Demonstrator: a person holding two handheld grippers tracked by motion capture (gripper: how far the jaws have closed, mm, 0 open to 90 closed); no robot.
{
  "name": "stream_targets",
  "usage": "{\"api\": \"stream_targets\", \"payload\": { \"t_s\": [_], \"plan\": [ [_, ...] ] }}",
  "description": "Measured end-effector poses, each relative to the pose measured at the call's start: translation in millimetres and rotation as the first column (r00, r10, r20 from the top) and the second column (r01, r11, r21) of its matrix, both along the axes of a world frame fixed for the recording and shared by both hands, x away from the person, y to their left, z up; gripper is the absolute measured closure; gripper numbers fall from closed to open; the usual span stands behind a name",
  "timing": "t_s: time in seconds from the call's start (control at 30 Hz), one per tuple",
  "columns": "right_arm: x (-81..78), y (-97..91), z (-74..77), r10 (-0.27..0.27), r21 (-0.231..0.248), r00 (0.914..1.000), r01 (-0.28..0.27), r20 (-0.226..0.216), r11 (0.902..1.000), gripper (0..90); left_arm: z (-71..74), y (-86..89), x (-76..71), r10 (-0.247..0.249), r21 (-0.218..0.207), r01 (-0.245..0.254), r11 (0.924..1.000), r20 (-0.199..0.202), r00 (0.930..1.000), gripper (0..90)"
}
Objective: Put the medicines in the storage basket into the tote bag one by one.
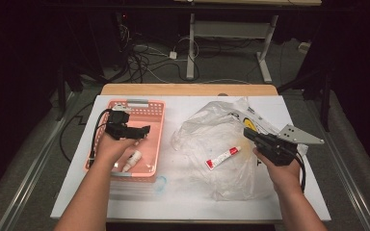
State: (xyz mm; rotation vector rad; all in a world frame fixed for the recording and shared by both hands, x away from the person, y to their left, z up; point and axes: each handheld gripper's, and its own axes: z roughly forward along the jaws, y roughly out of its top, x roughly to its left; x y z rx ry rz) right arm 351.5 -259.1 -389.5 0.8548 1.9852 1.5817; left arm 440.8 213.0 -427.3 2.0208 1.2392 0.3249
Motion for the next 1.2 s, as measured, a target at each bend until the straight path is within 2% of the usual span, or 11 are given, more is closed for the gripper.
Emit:
{"api": "stream_targets", "payload": {
  "t_s": [0.13,0.27,0.4,0.5,0.63,0.9,1.2],
  "plan": [
    [1.0,-1.5,-1.1,0.0,-0.002,1.0,0.0,-0.001,1.0,90.0,-6.3,-0.3,7.8,-0.004,0.027,0.006,0.9996,-0.069,0.9976,1.8],
    [1.0,-1.2,-0.8,0.001,-0.001,1.0,-0.001,-0.003,1.0,90.0,-11.6,-0.6,13.3,-0.007,0.071,0.017,0.9973,-0.128,0.9917,2.7],
    [1.0,-0.1,-1.3,0.003,-0.001,1.0,-0.003,-0.003,1.0,90.0,-15.6,-1.3,15.2,-0.012,0.085,0.026,0.9961,-0.163,0.9866,4.9],
    [0.8,0.1,-1.0,0.005,0.002,1.0,-0.005,-0.005,1.0,90.0,-17.8,-2.4,16.0,-0.02,0.111,0.041,0.993,-0.184,0.9828,8.4],
    [-0.5,0.1,-0.2,0.005,0.002,1.0,-0.005,-0.004,1.0,90.0,-21.0,-3.5,18.0,-0.03,0.124,0.057,0.9907,-0.212,0.9767,14.6],
    [0.3,0.2,-0.7,0.006,0.002,1.0,-0.006,-0.003,1.0,90.0,-30.4,-3.9,21.4,-0.03,0.191,0.083,0.9781,-0.266,0.9634,28.4],
    [0.3,-0.2,-1.0,0.007,0.006,1.0,-0.007,-0.005,1.0,90.0,-34.3,-4.5,22.7,-0.042,0.219,0.108,0.9697,-0.284,0.9578,40.7]
  ]
}}
